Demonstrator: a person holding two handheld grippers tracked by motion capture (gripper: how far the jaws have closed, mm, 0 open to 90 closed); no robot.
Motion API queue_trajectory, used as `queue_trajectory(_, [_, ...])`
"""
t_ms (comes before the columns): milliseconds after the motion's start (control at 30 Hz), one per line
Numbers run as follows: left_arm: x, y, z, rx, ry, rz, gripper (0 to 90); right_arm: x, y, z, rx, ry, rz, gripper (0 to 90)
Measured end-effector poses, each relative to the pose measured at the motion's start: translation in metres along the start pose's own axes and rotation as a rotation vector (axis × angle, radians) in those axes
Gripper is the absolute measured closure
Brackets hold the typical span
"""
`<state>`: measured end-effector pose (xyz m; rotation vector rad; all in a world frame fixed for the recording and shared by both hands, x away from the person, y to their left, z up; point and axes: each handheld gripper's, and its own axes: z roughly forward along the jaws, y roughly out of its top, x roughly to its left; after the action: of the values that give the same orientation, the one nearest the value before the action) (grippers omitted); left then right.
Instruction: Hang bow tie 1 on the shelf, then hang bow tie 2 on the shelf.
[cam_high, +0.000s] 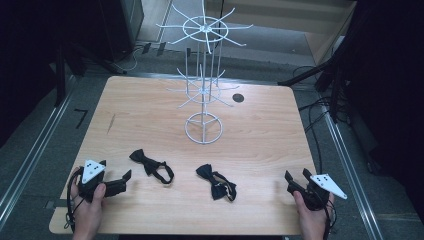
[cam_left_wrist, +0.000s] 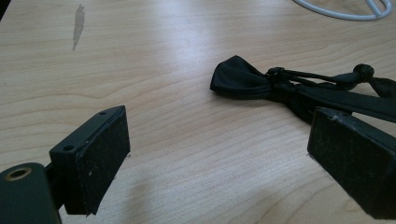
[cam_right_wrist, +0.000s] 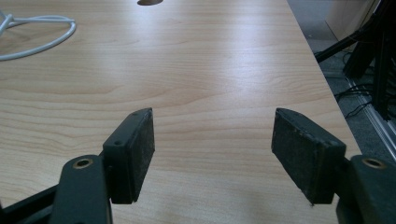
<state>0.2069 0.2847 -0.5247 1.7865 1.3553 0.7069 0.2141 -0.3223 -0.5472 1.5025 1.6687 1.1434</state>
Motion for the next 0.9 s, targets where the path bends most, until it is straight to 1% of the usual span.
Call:
queue_trajectory(133, [0.000, 0.000, -0.001, -0.005, -0.002, 0.001, 6.5, 0.001, 0.000, 0.000, -0.010, -0.010, -0.004, 32.4])
queue_trajectory(233, [0.000, 0.000, -0.001, -0.002, -0.005, 0.001, 6.5, 0.003, 0.000, -0.002, -0.025, -0.017, 0.004, 35.2])
queue_trajectory(300, [0.000, 0.000, 0.000, 0.002, -0.005, 0.004, 6.5, 0.006, 0.000, -0.004, -0.033, -0.012, 0.010, 37.4])
queue_trajectory(400, [0.001, 0.000, 0.001, -0.001, -0.002, -0.001, 6.5, 0.012, 0.001, -0.004, -0.042, 0.013, 0.011, 40.7])
queue_trajectory(467, [0.001, 0.001, 0.001, -0.002, 0.001, -0.005, 6.5, 0.017, 0.001, -0.004, -0.037, 0.023, -0.008, 40.7])
queue_trajectory(533, [0.002, 0.001, 0.002, -0.002, 0.003, -0.009, 6.5, 0.023, 0.002, -0.004, -0.037, 0.032, -0.014, 40.6])
queue_trajectory(600, [0.002, 0.002, 0.002, 0.001, 0.004, -0.009, 6.5, 0.029, 0.002, -0.005, -0.042, 0.047, -0.008, 40.8])
queue_trajectory(700, [0.002, 0.001, 0.002, -0.001, 0.001, -0.006, 6.5, 0.035, 0.004, -0.007, -0.056, 0.081, 0.005, 41.0])
queue_trajectory(767, [0.002, 0.001, 0.002, -0.002, 0.001, -0.010, 6.5, 0.040, 0.006, -0.008, -0.063, 0.086, -0.004, 41.6])
queue_trajectory(900, [0.002, 0.001, 0.002, -0.003, 0.005, -0.009, 6.5, 0.051, 0.009, -0.010, -0.075, 0.116, -0.020, 41.7])
